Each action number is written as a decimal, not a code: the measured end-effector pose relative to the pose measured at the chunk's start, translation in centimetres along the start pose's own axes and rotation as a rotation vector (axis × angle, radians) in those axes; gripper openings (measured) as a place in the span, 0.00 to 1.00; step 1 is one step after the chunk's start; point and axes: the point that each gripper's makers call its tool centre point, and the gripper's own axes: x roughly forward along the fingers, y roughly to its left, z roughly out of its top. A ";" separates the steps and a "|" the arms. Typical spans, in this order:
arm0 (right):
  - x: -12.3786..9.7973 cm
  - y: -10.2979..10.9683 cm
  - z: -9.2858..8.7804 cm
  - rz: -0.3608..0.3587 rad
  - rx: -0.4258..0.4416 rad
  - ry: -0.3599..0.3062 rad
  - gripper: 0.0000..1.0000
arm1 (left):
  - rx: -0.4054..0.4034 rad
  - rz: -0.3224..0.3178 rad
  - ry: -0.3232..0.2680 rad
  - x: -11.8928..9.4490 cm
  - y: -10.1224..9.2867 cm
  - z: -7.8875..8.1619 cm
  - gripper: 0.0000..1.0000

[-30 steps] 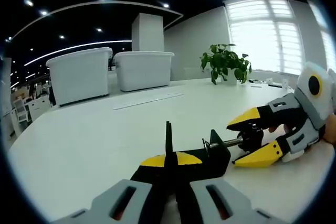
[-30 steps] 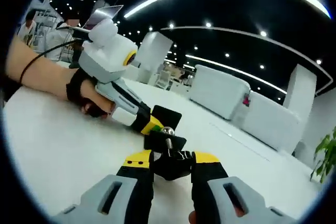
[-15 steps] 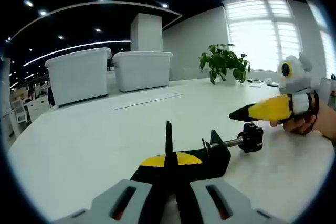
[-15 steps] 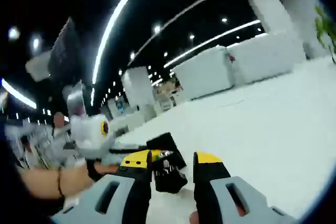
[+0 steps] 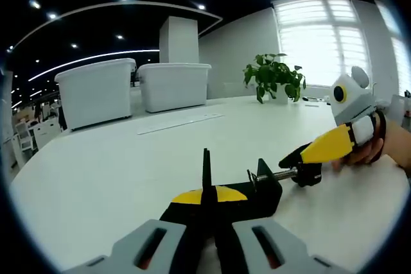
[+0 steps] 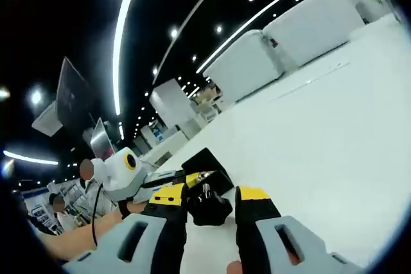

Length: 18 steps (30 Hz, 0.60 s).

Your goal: Clamp the fixed fixture on the desktop, loosen the retaining clip, secure it to the edge of the desk, and tighten the retaining clip.

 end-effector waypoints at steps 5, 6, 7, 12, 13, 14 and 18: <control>0.0 0.4 -0.7 -0.012 -0.026 0.020 0.27 | 0.000 -0.001 0.000 0.0 0.1 0.0 0.05; 0.0 0.3 -0.7 -0.012 -0.024 0.020 0.27 | 0.000 0.000 0.000 0.0 0.1 0.0 0.05; 0.0 0.4 -0.8 -0.013 -0.023 0.019 0.27 | 0.000 0.001 0.000 -0.2 0.0 0.0 0.05; 0.0 0.9 -1.2 -0.026 -0.112 0.010 0.27 | -0.002 0.001 0.001 -0.1 0.1 -0.1 0.05; -0.1 1.0 -1.3 -0.037 -0.161 0.009 0.27 | -0.002 0.001 0.001 -0.2 0.1 0.0 0.05; -0.1 1.1 -1.4 -0.045 -0.209 0.009 0.27 | -0.002 0.001 0.001 -0.2 0.0 0.0 0.05; 0.0 1.6 -1.7 -0.091 -0.412 0.000 0.27 | -0.004 0.004 0.002 -0.2 0.0 0.0 0.05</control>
